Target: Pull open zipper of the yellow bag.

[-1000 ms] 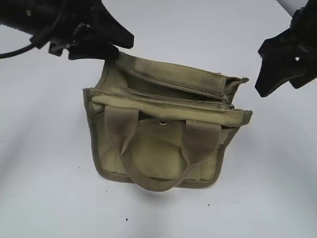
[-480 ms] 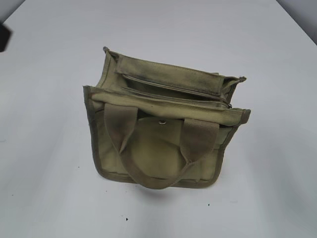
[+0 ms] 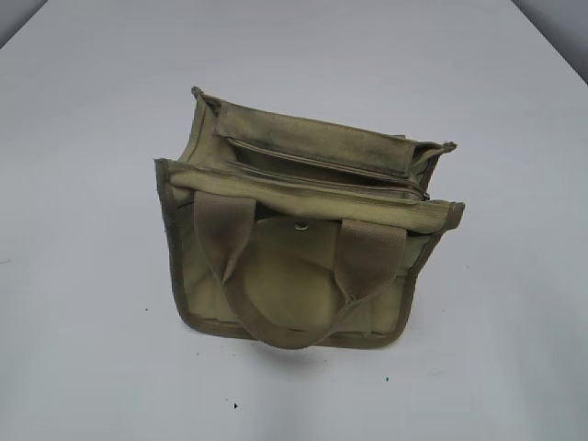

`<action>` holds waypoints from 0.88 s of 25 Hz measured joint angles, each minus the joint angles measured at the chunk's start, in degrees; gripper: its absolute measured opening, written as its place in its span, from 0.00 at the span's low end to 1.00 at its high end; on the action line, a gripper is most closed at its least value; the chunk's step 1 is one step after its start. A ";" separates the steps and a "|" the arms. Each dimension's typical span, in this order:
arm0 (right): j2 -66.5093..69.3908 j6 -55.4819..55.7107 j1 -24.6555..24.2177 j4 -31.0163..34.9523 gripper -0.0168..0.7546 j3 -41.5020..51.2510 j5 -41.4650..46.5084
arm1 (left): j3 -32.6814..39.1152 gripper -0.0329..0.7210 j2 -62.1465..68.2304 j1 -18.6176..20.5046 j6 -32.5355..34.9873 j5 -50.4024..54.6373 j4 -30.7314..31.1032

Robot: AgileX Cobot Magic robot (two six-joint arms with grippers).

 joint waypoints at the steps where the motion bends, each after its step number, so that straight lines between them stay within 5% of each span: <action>1: -1.60 0.00 0.00 0.00 0.78 0.12 -0.25 | 1.66 0.69 -2.36 0.00 -0.04 -0.12 0.43; 7: -6.19 0.00 0.00 0.00 0.78 0.12 -0.48 | 6.29 0.69 -11.71 0.00 -0.11 -2.53 0.63; 22: -6.38 0.05 0.00 0.00 0.78 0.12 -0.66 | 8.03 0.69 -12.15 0.00 -0.11 -7.22 -0.69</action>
